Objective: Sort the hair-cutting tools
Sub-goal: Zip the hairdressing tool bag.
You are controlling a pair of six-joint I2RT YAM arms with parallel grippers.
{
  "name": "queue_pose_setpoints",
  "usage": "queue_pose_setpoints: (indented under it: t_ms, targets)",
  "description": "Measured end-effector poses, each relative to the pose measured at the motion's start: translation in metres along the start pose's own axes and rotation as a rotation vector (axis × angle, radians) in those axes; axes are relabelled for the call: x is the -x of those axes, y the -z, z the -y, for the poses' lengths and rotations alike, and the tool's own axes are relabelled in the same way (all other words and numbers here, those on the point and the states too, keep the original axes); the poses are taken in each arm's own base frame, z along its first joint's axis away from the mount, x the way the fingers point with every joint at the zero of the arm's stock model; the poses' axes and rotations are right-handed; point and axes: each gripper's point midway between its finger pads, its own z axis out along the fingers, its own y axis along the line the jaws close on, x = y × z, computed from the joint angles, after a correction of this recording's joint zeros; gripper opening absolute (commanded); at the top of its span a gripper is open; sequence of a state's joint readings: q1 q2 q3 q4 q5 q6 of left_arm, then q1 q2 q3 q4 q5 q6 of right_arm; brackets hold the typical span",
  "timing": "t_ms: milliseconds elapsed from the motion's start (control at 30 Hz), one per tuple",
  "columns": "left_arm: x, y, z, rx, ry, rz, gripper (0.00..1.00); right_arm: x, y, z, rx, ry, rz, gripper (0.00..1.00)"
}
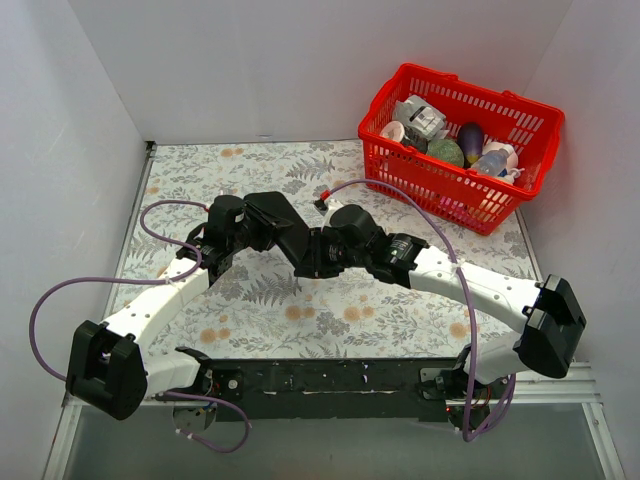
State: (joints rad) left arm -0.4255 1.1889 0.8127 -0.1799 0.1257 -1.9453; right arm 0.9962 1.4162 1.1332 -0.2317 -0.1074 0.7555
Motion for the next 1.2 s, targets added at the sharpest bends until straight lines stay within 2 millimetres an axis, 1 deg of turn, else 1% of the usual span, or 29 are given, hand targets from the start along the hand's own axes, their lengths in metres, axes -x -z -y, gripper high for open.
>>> queue_pose_setpoints:
  t_ms: [133, 200, 233, 267, 733, 967, 1200]
  targets:
    - [0.0, 0.0, 0.0, -0.001, 0.0, -0.001, 0.0, 0.0, 0.0, 0.0, 0.002, -0.002, 0.0, 0.19]
    - [0.0, 0.0, 0.0, -0.001, 0.0, -0.002, 0.0, 0.001, 0.0, 0.001, 0.002, -0.003, 0.0, 0.14]
    - [0.0, 0.0, 0.0, -0.001, 0.0, -0.002, 0.0, 0.001, 0.0, 0.001, 0.002, -0.004, 0.0, 0.11]
    - [0.0, 0.0, 0.0, -0.002, 0.0, -0.002, 0.0, 0.001, 0.0, 0.002, 0.001, -0.005, 0.0, 0.02]
    - [-0.002, 0.003, 0.005, -0.019, -0.003, -0.014, 0.0, 0.001, 0.003, 0.002, 0.022, -0.001, 0.0, 0.01]
    - [-0.013, 0.003, 0.011, -0.056, -0.01, -0.081, 0.0, -0.002, 0.012, 0.004, 0.034, 0.035, 0.006, 0.01]
    - [-0.028, -0.004, 0.013, -0.079, -0.025, -0.176, 0.0, -0.008, 0.017, 0.008, 0.032, 0.103, -0.013, 0.01]
